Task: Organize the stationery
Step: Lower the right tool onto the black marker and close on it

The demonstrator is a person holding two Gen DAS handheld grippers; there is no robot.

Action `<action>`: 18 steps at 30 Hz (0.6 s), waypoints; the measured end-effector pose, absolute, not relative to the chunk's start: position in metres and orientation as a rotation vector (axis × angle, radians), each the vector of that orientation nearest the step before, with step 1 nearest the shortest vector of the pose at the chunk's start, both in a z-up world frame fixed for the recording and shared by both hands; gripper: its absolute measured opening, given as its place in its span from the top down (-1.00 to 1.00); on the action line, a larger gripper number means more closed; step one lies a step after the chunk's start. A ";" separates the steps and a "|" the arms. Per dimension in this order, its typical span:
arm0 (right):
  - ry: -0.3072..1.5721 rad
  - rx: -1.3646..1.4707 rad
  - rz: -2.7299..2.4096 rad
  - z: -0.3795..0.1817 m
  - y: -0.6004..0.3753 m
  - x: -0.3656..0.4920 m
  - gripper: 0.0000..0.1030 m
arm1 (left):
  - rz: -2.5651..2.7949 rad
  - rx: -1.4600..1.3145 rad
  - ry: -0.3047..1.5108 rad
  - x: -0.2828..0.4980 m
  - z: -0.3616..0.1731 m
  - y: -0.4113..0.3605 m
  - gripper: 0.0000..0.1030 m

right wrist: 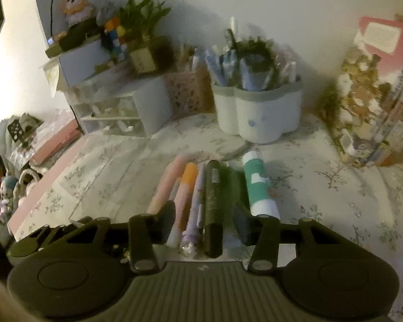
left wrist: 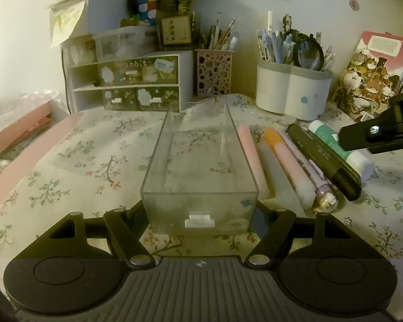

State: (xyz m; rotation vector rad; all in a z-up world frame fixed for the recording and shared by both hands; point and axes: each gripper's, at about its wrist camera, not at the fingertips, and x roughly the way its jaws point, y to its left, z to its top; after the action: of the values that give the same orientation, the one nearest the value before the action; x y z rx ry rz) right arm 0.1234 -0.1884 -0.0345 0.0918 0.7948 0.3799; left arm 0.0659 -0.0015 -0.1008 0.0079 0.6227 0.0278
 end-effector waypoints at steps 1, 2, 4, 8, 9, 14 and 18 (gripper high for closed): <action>0.805 0.090 0.393 -0.037 -0.187 0.127 0.64 | 0.029 0.004 0.618 0.065 -0.102 -0.001 -0.40; 0.819 0.090 0.403 -0.040 -0.186 0.132 0.68 | 0.031 0.004 0.613 0.065 -0.102 -0.002 -0.40; 0.842 0.074 0.415 -0.046 -0.182 0.140 0.83 | 0.033 0.002 0.613 0.065 -0.102 -0.002 -0.40; 0.846 0.027 0.430 -0.047 -0.172 0.149 1.00 | 0.034 -0.001 0.610 0.066 -0.102 -0.002 -0.40; 0.843 0.029 0.443 -0.046 -0.171 0.151 1.00 | 0.033 0.000 0.608 0.066 -0.102 -0.002 -0.40; 0.863 -0.018 0.413 -0.053 -0.165 0.165 1.00 | 0.035 0.012 0.605 0.067 -0.103 -0.003 -0.40; 0.884 -0.070 0.386 -0.060 -0.163 0.173 1.00 | 0.038 0.013 0.613 0.069 -0.102 -0.004 -0.40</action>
State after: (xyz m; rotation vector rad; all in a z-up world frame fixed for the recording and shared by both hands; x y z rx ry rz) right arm 0.1733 -0.1632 -0.0603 -0.0701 0.8840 0.3860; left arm 0.0691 -0.0036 -0.1021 0.0127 0.6125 0.0376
